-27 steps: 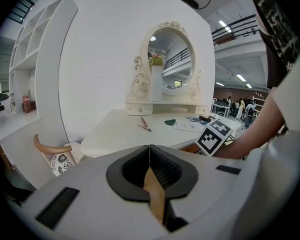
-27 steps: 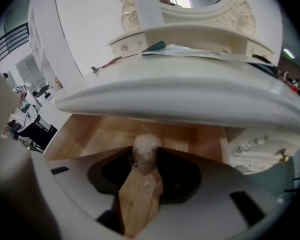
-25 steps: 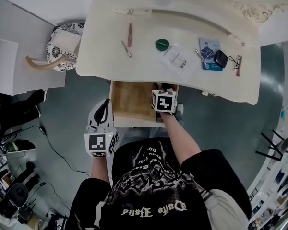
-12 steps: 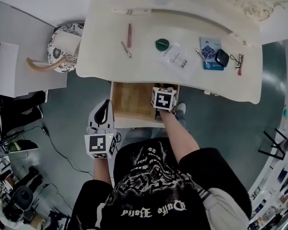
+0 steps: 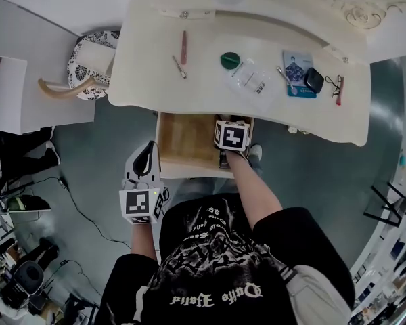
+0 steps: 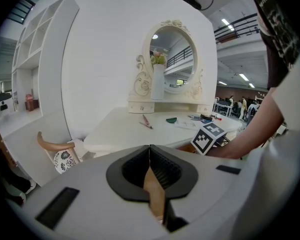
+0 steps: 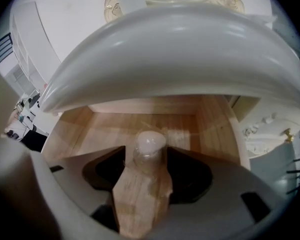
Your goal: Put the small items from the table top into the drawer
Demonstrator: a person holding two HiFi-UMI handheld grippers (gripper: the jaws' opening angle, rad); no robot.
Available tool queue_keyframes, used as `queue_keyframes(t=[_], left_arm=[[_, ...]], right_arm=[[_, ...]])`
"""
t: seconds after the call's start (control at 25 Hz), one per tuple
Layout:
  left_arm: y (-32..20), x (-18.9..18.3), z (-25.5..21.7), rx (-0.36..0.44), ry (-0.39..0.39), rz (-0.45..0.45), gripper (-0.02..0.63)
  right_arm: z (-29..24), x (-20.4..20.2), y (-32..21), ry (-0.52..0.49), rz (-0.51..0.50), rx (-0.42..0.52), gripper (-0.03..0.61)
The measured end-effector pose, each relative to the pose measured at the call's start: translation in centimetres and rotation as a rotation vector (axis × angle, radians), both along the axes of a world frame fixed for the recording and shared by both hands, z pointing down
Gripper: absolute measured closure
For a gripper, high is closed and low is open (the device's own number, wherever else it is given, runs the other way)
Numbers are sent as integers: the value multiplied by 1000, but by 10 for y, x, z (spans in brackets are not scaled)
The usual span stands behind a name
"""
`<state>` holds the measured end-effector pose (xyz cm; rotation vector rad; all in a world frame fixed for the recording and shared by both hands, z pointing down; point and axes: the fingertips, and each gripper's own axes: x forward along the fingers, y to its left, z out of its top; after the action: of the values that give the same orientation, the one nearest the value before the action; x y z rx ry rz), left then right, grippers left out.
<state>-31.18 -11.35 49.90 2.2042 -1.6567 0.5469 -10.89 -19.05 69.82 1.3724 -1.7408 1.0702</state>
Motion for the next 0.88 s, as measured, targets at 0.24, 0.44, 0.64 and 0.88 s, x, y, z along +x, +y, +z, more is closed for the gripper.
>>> queue_keyframes(t=[0.24,0.44,0.64,0.88], left_arm=[[2,3,-1,9,18,-2,598],[2,10,-3,25,37,12,598],[0,17,-4,38,56,26,598],[-5,24,-8,55,88,38,598]], right_arm=[[-11,-6,1,-47,-22,15,290],[-27,-10,4,-76,-38,44,278],[-42,-13,12,-99,-67,48,278],[-76,-19,14,-141,-128,115,278]])
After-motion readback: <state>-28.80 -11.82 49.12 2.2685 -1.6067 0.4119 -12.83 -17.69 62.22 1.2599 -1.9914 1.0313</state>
